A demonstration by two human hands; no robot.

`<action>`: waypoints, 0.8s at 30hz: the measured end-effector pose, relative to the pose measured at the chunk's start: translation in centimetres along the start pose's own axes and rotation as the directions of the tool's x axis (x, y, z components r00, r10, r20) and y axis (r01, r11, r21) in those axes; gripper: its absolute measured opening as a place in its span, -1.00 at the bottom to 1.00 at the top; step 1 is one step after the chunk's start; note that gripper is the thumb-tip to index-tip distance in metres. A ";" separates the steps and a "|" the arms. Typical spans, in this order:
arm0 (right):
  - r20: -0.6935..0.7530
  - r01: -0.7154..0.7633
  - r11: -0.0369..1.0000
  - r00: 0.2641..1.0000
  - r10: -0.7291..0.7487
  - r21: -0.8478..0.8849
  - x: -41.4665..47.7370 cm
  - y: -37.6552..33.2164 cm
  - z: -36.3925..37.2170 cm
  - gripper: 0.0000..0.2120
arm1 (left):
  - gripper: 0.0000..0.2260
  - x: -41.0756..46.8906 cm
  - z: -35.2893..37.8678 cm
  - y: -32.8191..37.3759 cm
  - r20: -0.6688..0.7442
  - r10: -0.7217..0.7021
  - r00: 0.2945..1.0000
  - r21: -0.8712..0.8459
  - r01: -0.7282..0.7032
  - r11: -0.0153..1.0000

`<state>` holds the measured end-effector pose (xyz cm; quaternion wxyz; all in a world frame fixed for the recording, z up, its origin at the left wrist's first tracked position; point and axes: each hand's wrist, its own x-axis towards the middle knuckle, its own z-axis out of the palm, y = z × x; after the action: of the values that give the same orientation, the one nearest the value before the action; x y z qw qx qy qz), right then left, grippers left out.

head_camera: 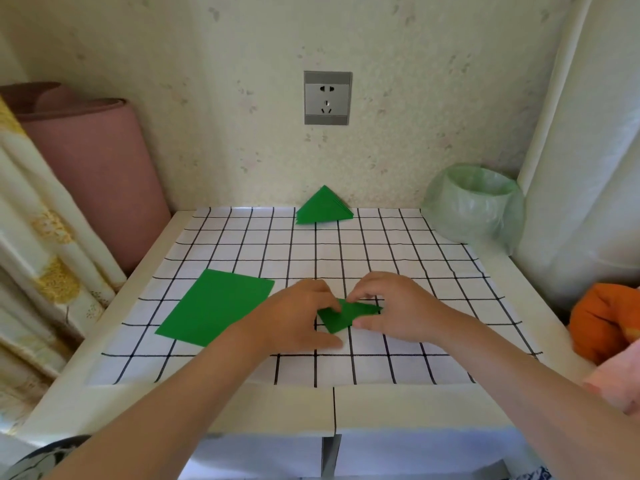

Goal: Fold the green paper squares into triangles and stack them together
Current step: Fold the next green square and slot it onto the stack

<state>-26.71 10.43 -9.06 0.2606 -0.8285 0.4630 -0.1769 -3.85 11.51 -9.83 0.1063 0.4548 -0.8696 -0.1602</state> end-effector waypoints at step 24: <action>-0.039 -0.129 0.947 0.988 0.147 0.293 0.0 -3.5 -3.3 -0.92 | -0.89 0.1 -5.8 3.8 0.020 -0.381 0.924 -0.678 0.293 0.674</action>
<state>-26.08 11.04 -4.32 0.3767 -0.7414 0.4966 -0.2487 -4.92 12.39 -3.00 0.2842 0.5474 -0.6458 -0.4499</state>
